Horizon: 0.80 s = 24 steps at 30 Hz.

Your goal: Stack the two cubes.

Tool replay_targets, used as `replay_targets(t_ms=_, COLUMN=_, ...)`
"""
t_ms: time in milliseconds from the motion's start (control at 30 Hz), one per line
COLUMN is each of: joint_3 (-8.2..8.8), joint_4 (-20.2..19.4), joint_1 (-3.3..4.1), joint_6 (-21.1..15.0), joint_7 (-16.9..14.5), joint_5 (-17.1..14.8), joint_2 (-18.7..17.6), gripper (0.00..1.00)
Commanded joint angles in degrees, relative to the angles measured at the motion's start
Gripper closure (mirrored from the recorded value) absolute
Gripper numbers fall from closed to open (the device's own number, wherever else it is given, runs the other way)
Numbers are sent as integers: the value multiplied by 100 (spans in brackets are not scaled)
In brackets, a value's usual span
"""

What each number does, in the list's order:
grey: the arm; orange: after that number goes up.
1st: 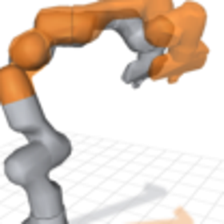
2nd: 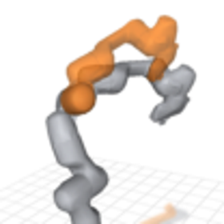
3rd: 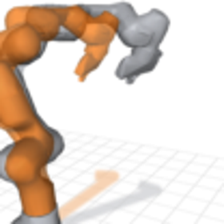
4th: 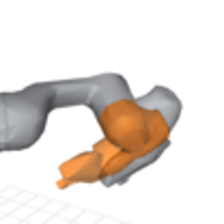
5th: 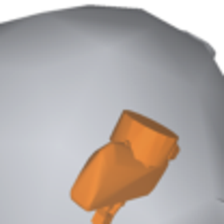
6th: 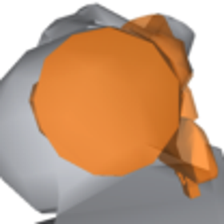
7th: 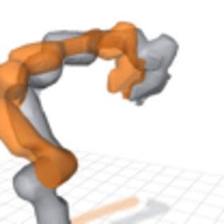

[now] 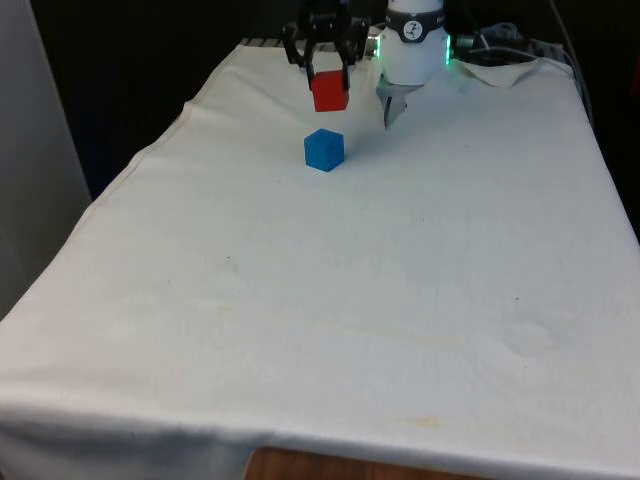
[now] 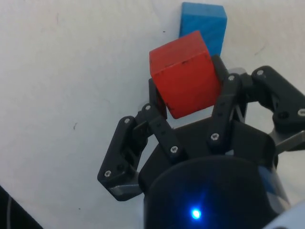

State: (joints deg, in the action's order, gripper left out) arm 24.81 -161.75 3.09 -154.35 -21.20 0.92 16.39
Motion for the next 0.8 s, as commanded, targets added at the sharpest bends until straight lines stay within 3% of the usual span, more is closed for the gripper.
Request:
replay_targets(t_ms=0, joint_3=-46, joint_4=11, joint_1=-63, joint_6=-63, joint_7=74, joint_5=115, joint_2=-86, gripper=99)
replay_targets(t_ms=233, joint_3=-40, joint_4=23, joint_1=-52, joint_6=-120, joint_7=74, joint_5=143, joint_2=-292, gripper=99)
replay_targets(t_ms=267, joint_3=0, joint_4=6, joint_1=0, joint_6=-46, joint_7=0, joint_5=34, joint_2=-206, gripper=99)
replay_targets(t_ms=300, joint_3=-40, joint_4=23, joint_1=-52, joint_6=-126, joint_7=74, joint_5=143, joint_2=-315, gripper=99)
replay_targets(t_ms=533, joint_3=-23, joint_4=155, joint_1=-46, joint_6=-138, joint_7=97, joint_5=126, joint_2=-561, gripper=99)
replay_targets(t_ms=567, joint_3=-6, joint_4=109, joint_1=0, joint_6=-92, joint_7=23, joint_5=40, joint_2=-476, gripper=99)
replay_targets(t_ms=600, joint_3=-23, joint_4=178, joint_1=-52, joint_6=-138, joint_7=109, joint_5=126, joint_2=-590, gripper=99)
replay_targets(t_ms=767, joint_3=-23, joint_4=223, joint_1=-29, joint_6=-143, joint_7=166, joint_5=120, joint_2=-670, gripper=99)
